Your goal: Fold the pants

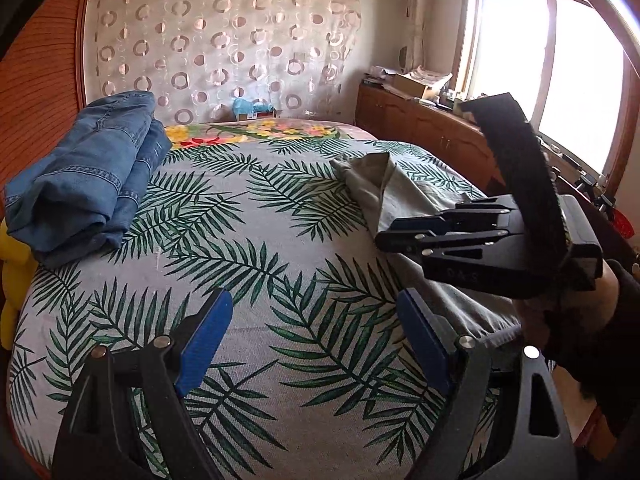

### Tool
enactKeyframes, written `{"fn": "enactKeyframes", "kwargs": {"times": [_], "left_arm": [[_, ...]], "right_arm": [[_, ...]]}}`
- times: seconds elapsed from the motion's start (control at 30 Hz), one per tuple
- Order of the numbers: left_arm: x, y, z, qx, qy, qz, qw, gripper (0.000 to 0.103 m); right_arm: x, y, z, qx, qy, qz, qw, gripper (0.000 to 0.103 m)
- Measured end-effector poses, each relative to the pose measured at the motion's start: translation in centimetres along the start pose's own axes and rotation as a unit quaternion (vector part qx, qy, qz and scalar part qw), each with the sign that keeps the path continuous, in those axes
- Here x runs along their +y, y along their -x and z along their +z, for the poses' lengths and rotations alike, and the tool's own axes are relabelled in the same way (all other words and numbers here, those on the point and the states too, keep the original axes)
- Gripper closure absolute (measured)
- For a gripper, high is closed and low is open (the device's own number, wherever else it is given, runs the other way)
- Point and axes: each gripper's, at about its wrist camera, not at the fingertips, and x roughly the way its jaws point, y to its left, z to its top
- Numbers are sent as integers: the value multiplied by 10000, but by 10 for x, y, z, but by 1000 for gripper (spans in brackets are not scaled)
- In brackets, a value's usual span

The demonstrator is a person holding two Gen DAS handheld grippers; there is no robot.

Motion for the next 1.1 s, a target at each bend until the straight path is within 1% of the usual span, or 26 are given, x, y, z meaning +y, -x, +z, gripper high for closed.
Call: {"fn": "enactKeyframes", "kwargs": {"times": [0.03, 0.07, 0.1, 0.13, 0.43, 0.67, 0.83, 1.0, 1.1], "left_arm": [[-1, 0, 0, 1, -6, -6, 10000, 18], [-1, 0, -1, 5, -10, -12, 10000, 18], [-1, 0, -1, 8, -14, -16, 10000, 18], [-2, -1, -1, 14, -16, -18, 10000, 18], [-11, -5, -3, 83, -98, -110, 9999, 18], [-15, -6, -4, 105, -155, -144, 9997, 18], [-20, -8, -5, 148, -207, -181, 9995, 18], [-22, -10, -6, 190, -214, -196, 9994, 18], [-23, -11, -6, 193, -213, -203, 9994, 18]], "right_arm": [[0, -2, 0, 9, -2, 14, 10000, 89], [1, -4, 2, -3, -41, 138, 9999, 94], [0, -3, 2, -42, -109, 221, 9997, 97], [-2, -1, 3, -89, -166, 236, 9995, 98], [-18, 26, 1, -475, -426, 385, 9972, 99], [-30, 42, -2, -625, -477, 177, 9968, 100], [-37, 51, 1, -659, -362, 22, 9972, 100], [-65, 66, 9, -797, -522, -224, 9952, 100], [-78, 75, 11, -847, -620, -250, 9942, 100]]}}
